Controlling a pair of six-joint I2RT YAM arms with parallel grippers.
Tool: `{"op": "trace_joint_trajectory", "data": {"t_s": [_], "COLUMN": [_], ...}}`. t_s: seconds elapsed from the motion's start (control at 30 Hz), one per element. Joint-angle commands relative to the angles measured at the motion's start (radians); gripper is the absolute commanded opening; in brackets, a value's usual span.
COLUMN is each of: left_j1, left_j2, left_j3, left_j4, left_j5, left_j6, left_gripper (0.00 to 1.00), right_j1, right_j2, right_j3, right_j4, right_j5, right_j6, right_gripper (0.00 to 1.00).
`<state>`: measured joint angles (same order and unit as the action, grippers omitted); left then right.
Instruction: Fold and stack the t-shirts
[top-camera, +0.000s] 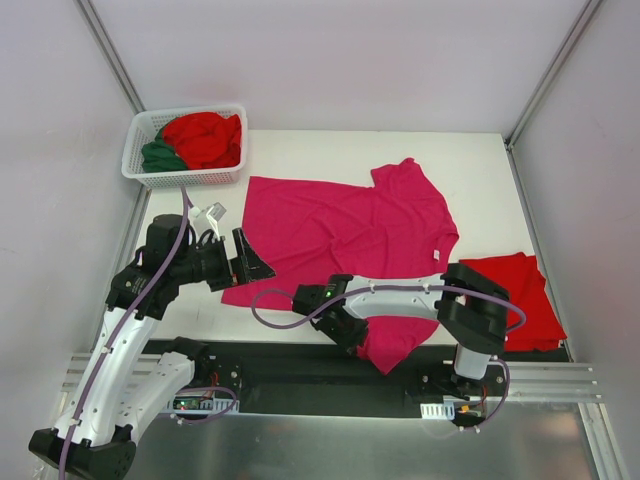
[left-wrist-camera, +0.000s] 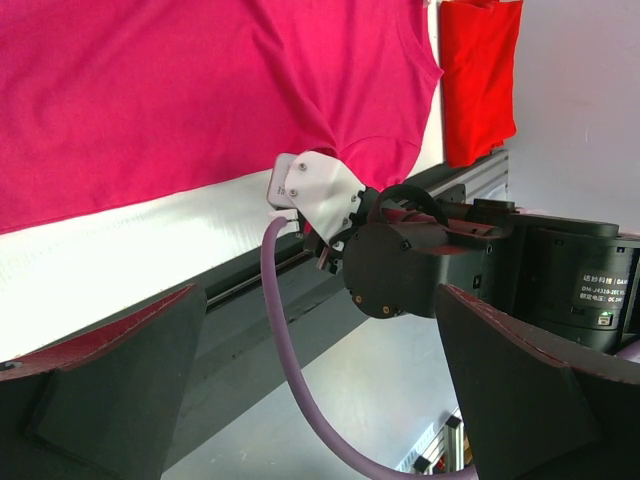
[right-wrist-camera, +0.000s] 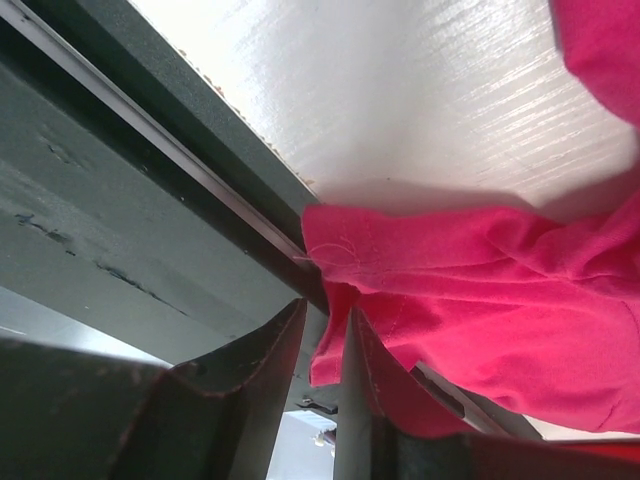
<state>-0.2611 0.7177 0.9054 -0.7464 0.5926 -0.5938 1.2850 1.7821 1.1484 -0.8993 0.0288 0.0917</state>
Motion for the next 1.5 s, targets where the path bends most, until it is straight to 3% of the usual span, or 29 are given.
{"op": "trace_joint_trajectory", "data": {"t_s": [0.0, 0.27, 0.73, 0.97, 1.13, 1.47], "left_j1": [-0.003, -0.001, -0.001, -0.003, -0.001, -0.003], "left_j2": [0.0, 0.009, 0.031, 0.035, 0.035, 0.016], "left_j3": [0.003, 0.009, 0.018, 0.01, 0.009, -0.003], "left_j4": [0.005, 0.005, 0.005, 0.004, 0.005, 0.005], "left_j5": [-0.002, 0.006, 0.018, 0.019, 0.016, 0.015], "left_j6": [0.006, 0.008, 0.011, 0.009, 0.008, -0.003], "left_gripper": [0.99, 0.99, 0.99, 0.99, 0.99, 0.99], "right_j1": [0.0, 0.005, 0.053, 0.088, 0.096, 0.115], "right_j2": [0.016, 0.026, 0.023, 0.014, 0.007, -0.006], "right_j3": [0.004, 0.017, -0.021, 0.04, 0.053, 0.073], "right_j4": [0.005, 0.026, 0.093, 0.036, 0.014, -0.019], "right_j5": [0.006, 0.032, 0.206, 0.24, 0.253, 0.278], "right_j6": [-0.012, -0.023, -0.03, -0.027, -0.024, -0.015], "right_gripper": [0.27, 0.33, 0.35, 0.32, 0.21, 0.14]}}
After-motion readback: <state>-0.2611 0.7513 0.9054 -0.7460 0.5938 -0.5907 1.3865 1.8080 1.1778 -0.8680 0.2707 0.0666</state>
